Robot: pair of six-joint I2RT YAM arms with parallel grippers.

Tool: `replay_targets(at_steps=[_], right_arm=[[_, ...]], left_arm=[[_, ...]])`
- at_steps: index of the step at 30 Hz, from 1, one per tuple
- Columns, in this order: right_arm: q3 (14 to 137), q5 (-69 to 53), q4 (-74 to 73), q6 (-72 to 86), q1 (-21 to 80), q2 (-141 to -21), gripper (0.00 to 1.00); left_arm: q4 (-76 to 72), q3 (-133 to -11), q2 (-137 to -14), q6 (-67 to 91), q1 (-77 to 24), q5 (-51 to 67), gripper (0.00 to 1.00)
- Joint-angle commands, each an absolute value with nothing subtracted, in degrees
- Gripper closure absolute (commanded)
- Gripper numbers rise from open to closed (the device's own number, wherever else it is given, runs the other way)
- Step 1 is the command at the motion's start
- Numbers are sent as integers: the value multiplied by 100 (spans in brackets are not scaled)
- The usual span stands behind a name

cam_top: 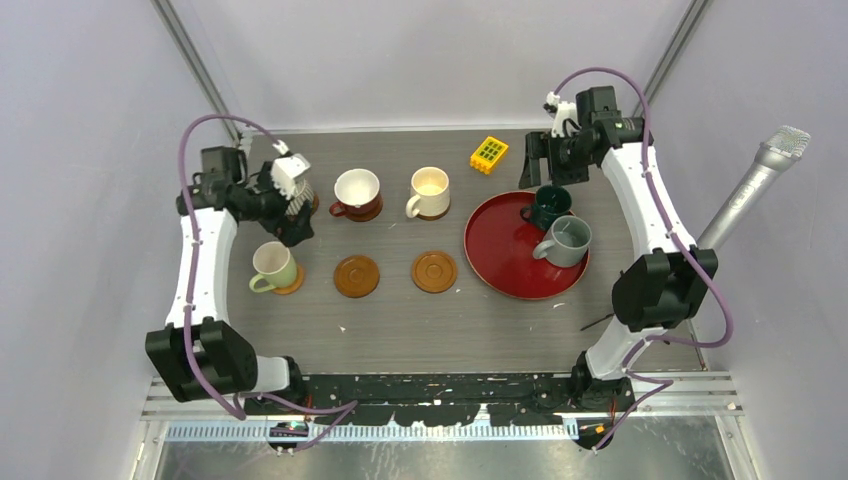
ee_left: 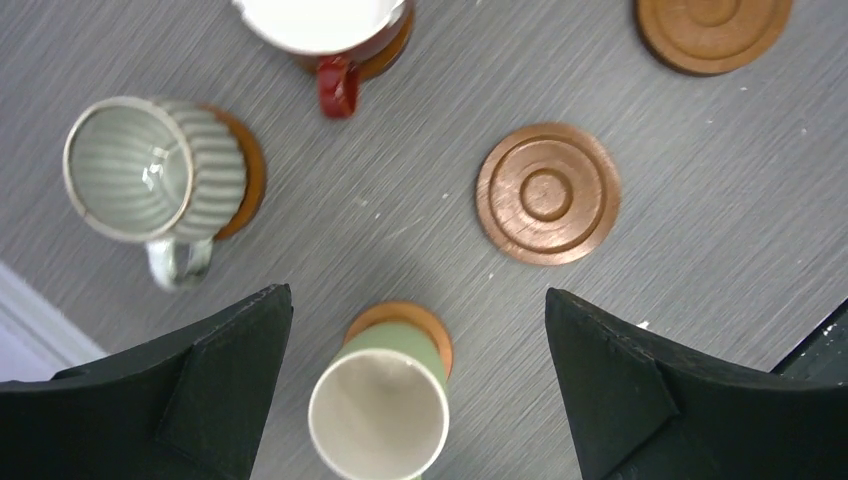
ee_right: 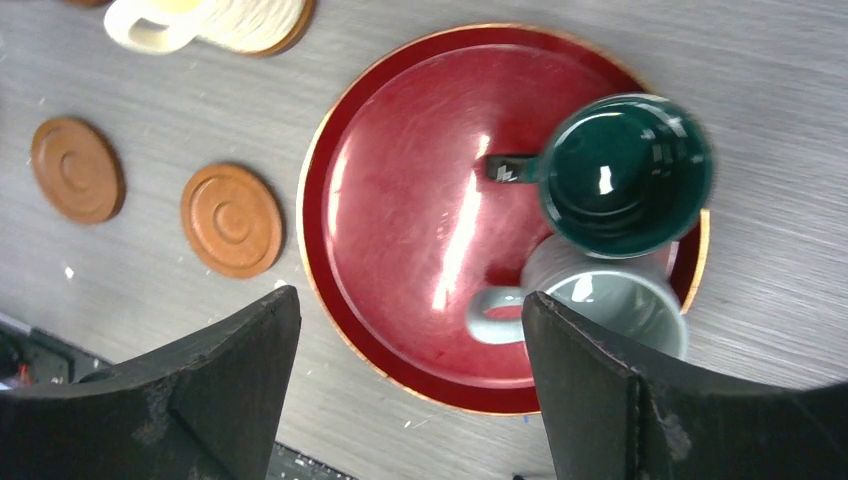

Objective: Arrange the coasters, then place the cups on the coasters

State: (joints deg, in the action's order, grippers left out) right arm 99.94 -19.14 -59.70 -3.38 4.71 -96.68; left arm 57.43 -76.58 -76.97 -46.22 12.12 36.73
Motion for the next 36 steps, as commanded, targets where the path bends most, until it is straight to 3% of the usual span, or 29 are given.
replay_targets(at_steps=[1, 8, 19, 36], right_arm=[[10627, -1398, -6072, -352, 86, -10112, 14], [11210, -1162, -6210, -347, -476, -10879, 15], [11713, -1443, -6260, -521, -738, -11815, 15], [11049, -2176, -6456, -804, -691, -12018, 24]], left_arm=[[5357, -7841, -7499, -4108, 486, 3318, 0], [5169, -7791, -7500, -3934, -200, 3070, 0], [5072, -7773, -7493, -3742, -496, 2968, 0], [5005, -7917, -7677, -3688, -756, 2835, 0]])
